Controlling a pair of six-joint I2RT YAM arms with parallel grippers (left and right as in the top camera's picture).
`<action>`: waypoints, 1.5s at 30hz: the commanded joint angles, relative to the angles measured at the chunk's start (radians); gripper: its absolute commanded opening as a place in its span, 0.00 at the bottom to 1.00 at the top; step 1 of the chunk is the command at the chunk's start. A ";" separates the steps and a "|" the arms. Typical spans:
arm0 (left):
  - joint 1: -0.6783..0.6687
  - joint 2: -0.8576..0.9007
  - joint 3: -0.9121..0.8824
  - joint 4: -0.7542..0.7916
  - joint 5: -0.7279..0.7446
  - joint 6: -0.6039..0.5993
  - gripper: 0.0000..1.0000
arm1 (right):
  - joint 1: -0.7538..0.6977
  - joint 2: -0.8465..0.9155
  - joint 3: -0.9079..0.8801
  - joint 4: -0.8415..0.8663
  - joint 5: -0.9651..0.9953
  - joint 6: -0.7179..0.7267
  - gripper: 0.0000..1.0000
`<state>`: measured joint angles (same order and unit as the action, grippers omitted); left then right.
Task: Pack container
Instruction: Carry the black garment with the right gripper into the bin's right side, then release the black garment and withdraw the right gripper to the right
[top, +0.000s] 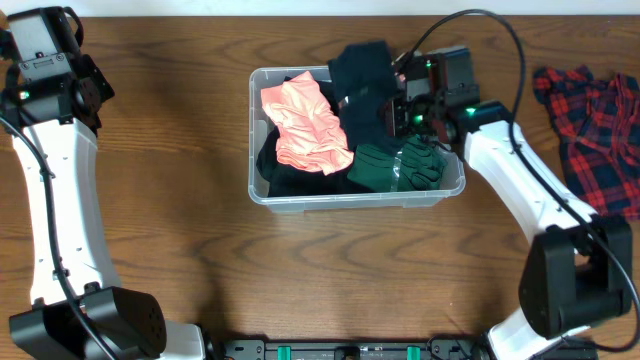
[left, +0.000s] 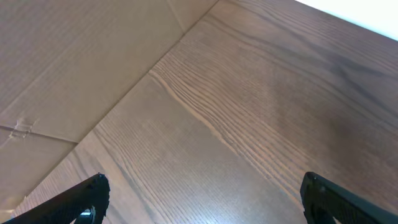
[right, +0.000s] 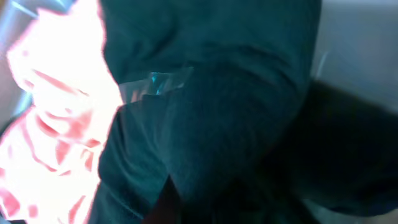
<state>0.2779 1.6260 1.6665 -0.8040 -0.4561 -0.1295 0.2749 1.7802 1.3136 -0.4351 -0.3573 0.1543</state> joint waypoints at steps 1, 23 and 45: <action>0.002 0.001 0.000 0.000 -0.016 0.006 0.98 | 0.014 0.036 0.008 -0.038 0.025 0.027 0.01; 0.002 0.001 0.000 0.000 -0.016 0.006 0.98 | 0.014 -0.017 0.008 -0.187 0.170 0.099 0.01; 0.002 0.001 0.000 0.000 -0.016 0.006 0.98 | 0.013 -0.072 0.009 -0.112 0.270 -0.050 0.99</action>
<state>0.2779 1.6260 1.6665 -0.8040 -0.4561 -0.1299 0.2783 1.7584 1.3136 -0.5621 -0.1356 0.1761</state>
